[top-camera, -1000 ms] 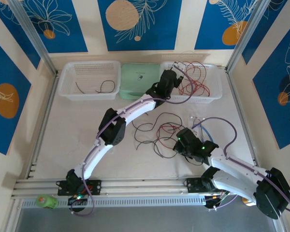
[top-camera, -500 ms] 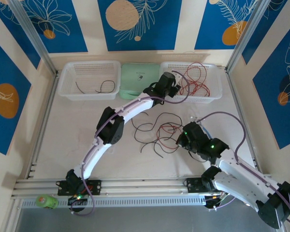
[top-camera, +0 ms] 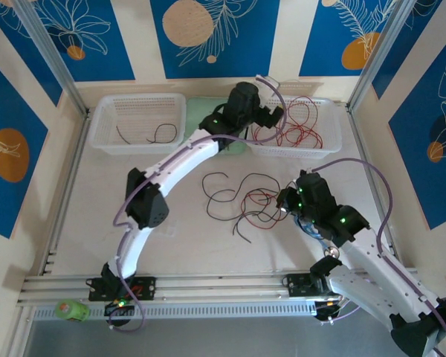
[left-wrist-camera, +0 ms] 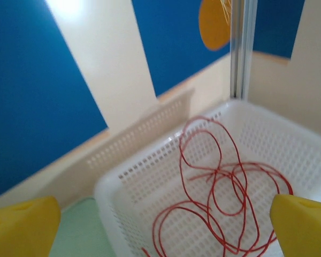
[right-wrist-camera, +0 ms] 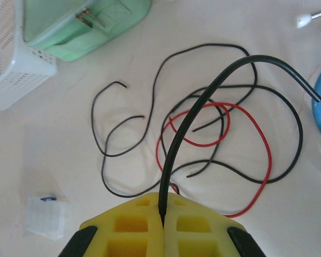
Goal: Untangle the cables
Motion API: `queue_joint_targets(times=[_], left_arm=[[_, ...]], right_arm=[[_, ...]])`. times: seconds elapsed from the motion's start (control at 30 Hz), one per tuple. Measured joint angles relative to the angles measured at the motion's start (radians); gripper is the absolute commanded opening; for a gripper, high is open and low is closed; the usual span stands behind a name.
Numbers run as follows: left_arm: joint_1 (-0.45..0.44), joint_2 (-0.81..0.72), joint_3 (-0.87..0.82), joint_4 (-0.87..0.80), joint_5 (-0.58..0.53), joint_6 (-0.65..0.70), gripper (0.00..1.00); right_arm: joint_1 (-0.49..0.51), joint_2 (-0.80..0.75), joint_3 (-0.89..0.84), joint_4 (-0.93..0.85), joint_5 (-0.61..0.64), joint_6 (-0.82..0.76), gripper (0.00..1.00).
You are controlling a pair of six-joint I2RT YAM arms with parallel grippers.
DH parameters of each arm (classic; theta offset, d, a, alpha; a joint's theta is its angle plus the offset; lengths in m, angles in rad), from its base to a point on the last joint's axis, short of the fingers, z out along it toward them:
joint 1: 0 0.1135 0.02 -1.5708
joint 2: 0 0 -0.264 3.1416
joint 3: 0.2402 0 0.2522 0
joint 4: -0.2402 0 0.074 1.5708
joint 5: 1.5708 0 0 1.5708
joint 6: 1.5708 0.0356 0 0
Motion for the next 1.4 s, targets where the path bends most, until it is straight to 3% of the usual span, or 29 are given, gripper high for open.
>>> queue_joint_targets(times=[0.33, 0.63, 1.0, 1.4], left_arm=[[0.003, -0.538, -0.531, 0.044, -0.148, -0.048, 1.00], [0.037, -0.908, -0.900, -0.121, -0.259, -0.234, 1.00], [0.145, -1.215, -1.025, -0.454, -0.318, -0.469, 1.00], [0.146, -1.308, -1.080, -0.610, -0.307, -0.556, 1.00]], right_arm=[[-0.064, 0.034, 0.140, 0.012, -0.157, -0.117, 0.00], [-0.070, 0.125, 0.369, 0.092, -0.382, -0.320, 0.00], [-0.056, 0.455, 0.651, 0.351, -0.615, -0.615, 0.00], [-0.009, 1.011, 1.168, 0.634, -0.738, -0.715, 0.00]])
